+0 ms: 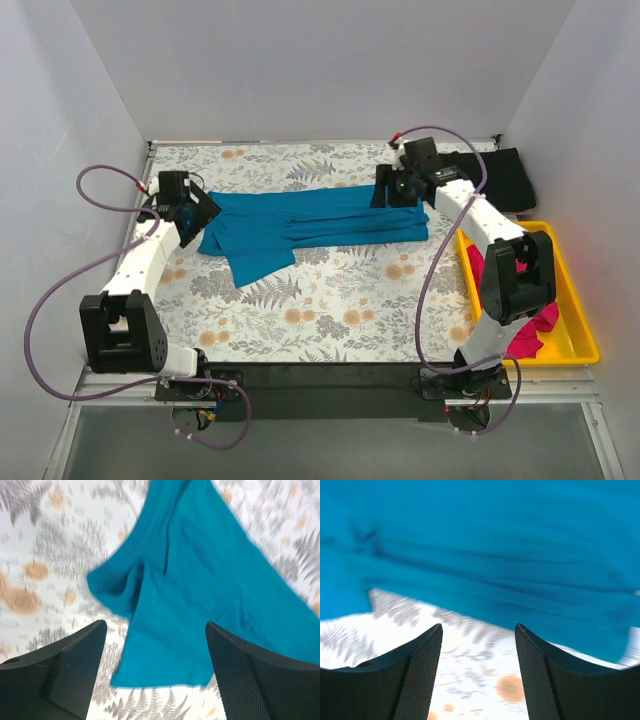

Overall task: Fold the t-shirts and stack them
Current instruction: Fold the tshirt

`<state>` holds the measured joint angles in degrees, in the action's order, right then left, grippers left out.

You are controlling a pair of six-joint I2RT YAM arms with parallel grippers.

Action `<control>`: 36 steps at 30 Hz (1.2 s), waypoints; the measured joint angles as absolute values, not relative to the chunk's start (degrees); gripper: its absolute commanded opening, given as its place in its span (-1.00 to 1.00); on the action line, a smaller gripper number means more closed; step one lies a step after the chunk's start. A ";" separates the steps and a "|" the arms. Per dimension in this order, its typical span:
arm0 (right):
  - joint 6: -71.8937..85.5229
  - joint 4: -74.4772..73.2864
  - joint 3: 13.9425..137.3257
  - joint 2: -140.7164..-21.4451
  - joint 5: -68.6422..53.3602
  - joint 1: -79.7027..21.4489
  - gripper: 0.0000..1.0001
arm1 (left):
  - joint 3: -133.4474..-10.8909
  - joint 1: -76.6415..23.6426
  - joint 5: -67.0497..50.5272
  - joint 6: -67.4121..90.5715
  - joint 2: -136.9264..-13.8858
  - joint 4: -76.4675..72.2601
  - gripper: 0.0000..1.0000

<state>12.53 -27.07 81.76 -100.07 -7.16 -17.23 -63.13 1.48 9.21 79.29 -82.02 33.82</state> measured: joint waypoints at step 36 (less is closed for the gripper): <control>30.76 3.66 78.98 -123.20 -23.81 -44.12 -0.97 | -41.43 -10.76 0.60 82.52 -82.24 31.51 -1.00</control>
